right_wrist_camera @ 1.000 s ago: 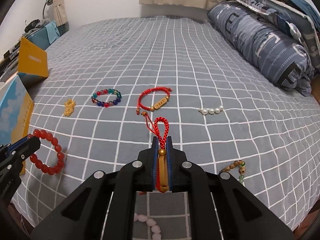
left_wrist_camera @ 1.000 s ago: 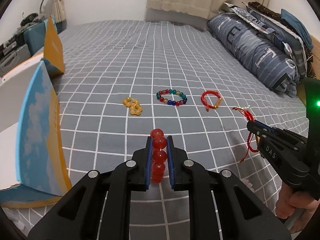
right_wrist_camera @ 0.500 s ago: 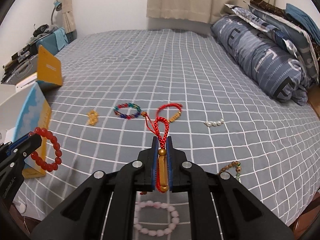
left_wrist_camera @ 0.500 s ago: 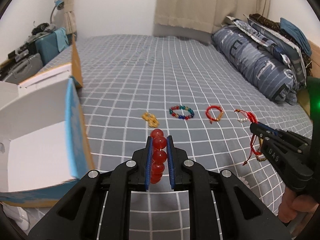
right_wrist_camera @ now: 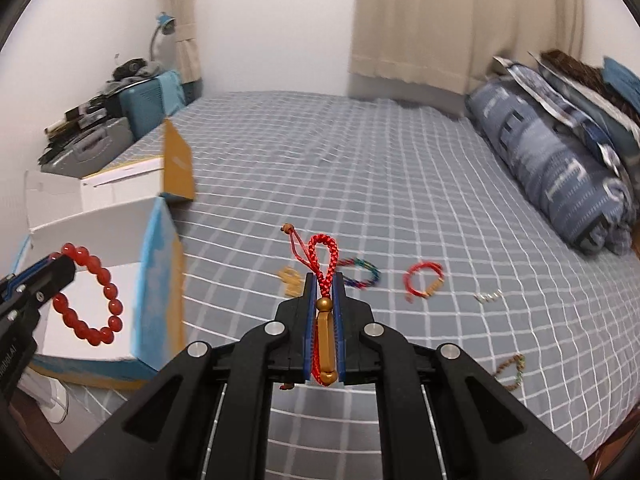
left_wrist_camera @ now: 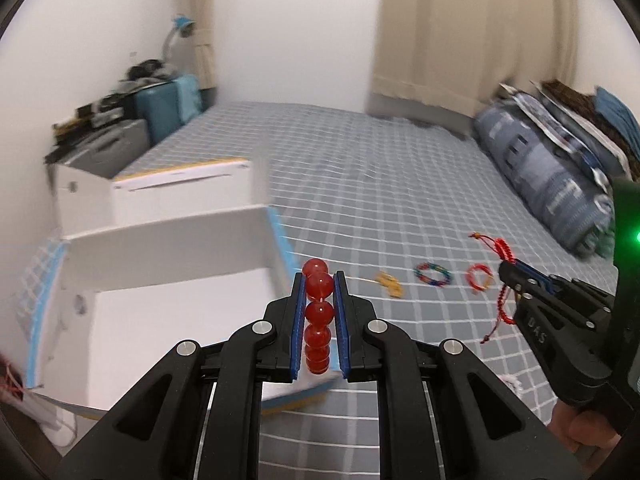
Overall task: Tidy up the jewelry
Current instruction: 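Carry both bracelets over the white box with both tools, then open both tools to drop the bracelets into the box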
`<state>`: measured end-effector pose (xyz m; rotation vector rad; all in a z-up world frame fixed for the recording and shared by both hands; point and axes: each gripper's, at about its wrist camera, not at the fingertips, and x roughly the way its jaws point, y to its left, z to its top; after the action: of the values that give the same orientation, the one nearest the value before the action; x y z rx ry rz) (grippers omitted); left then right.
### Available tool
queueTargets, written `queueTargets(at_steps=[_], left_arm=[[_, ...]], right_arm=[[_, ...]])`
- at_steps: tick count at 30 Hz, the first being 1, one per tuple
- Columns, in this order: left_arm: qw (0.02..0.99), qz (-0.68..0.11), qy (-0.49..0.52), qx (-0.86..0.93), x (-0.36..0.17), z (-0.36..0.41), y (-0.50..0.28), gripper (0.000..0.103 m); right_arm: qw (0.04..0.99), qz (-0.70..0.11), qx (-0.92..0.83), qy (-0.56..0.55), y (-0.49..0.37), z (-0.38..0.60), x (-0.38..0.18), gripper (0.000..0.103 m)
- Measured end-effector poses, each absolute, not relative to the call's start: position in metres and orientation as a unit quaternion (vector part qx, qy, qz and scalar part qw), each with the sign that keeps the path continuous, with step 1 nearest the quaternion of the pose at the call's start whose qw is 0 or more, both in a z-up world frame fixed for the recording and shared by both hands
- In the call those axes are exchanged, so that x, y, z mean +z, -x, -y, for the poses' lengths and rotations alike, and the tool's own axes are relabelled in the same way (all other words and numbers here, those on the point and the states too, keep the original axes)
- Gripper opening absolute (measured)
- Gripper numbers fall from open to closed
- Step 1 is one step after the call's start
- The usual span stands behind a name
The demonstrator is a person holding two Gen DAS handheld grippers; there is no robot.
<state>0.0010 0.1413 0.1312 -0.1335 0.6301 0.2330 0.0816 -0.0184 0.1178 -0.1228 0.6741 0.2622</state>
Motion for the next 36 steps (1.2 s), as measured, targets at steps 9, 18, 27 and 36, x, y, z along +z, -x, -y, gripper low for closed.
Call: queueTargets(at_steps=[9, 18, 27, 36], left_arm=[[0.927, -0.308, 0.095, 0.192, 0.131, -0.237, 0.034, 0.013], [0.905, -0.335, 0.118, 0.235, 0.102, -0.302, 0.048, 0.013], [0.879, -0.384, 0.133, 0.250, 0.059, -0.338, 0.038, 0.013], [0.870, -0.405, 0.138, 0.245, 0.048, -0.346, 0.036, 0.014]], right_arm=[[0.924, -0.324, 0.181, 0.090, -0.075, -0.080, 0.121, 0.007], [0.901, -0.343, 0.238, 0.120, -0.062, -0.179, 0.087, 0.007], [0.880, -0.392, 0.234, 0.135, -0.068, -0.222, 0.046, 0.007], [0.869, -0.415, 0.231, 0.136, -0.074, -0.225, 0.040, 0.014]])
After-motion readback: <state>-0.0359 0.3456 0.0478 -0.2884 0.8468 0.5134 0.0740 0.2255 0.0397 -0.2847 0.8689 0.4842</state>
